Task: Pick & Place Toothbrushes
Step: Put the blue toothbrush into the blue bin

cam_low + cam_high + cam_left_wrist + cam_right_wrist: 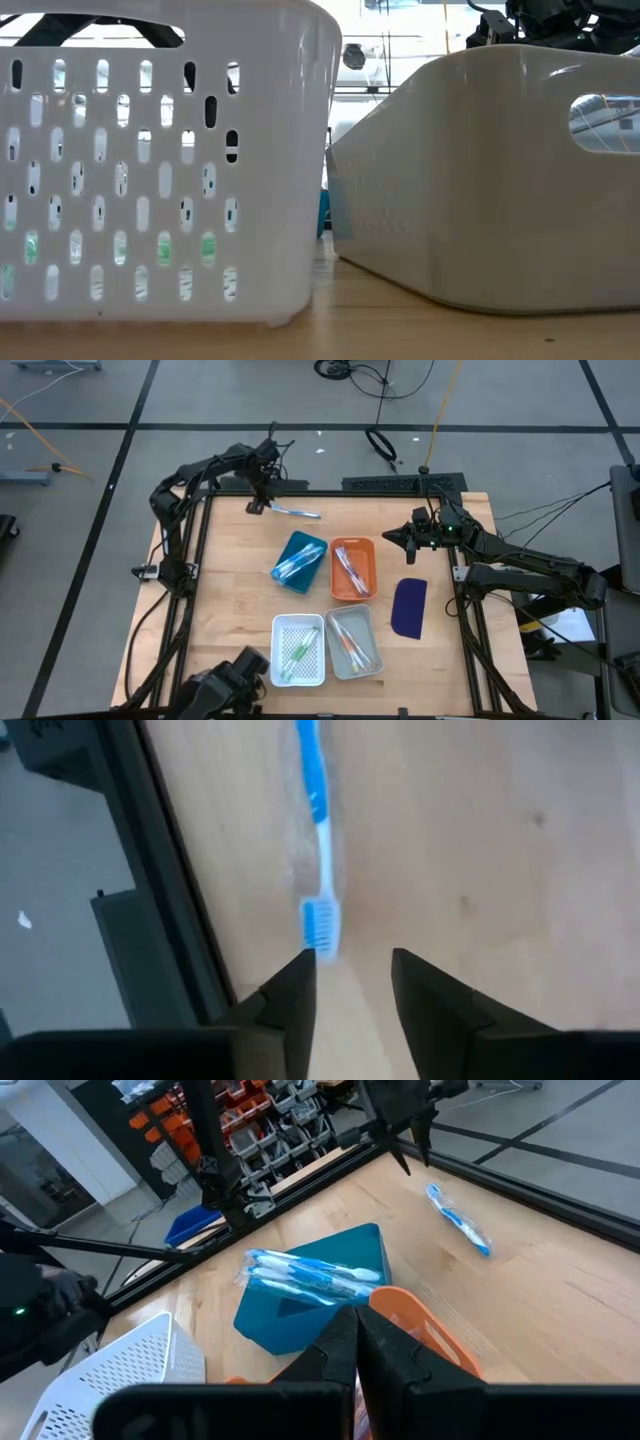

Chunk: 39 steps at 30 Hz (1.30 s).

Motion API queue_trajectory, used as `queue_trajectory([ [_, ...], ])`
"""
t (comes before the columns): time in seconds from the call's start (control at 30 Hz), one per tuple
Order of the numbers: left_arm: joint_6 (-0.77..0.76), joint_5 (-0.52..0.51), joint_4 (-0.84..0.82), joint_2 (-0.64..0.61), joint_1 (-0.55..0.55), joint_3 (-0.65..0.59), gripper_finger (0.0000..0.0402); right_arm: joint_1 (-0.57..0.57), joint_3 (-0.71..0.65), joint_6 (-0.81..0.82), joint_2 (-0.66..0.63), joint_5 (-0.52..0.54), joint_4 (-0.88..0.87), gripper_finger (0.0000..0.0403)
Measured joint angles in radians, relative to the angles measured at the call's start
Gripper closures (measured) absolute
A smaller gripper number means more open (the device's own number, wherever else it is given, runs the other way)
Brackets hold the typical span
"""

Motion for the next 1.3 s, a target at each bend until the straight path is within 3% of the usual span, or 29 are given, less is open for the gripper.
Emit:
queue_trajectory([
  [0.23,0.018,0.039,0.034,0.048,0.066,0.0,0.032,0.0,0.0,0.0,0.0,0.0,0.0,0.0403],
  [0.5,0.128,0.055,0.08,0.077,0.065,0.0,0.0341,0.0,0.0,0.0,0.0,0.0,0.0,0.0403],
  [0.8,0.229,0.07,0.109,0.078,0.055,-0.036,0.0317,0.0,0.0,0.0,0.0,0.0,0.0,0.0403],
  [1.13,0.231,0.065,0.139,0.078,0.044,-0.037,0.0248,0.0,0.0,0.003,0.0,0.0,-0.002,0.0403],
  [1.3,0.233,0.077,0.137,0.077,0.049,-0.042,0.0235,0.0,0.0,0.008,0.0,0.0,-0.002,0.0403],
])
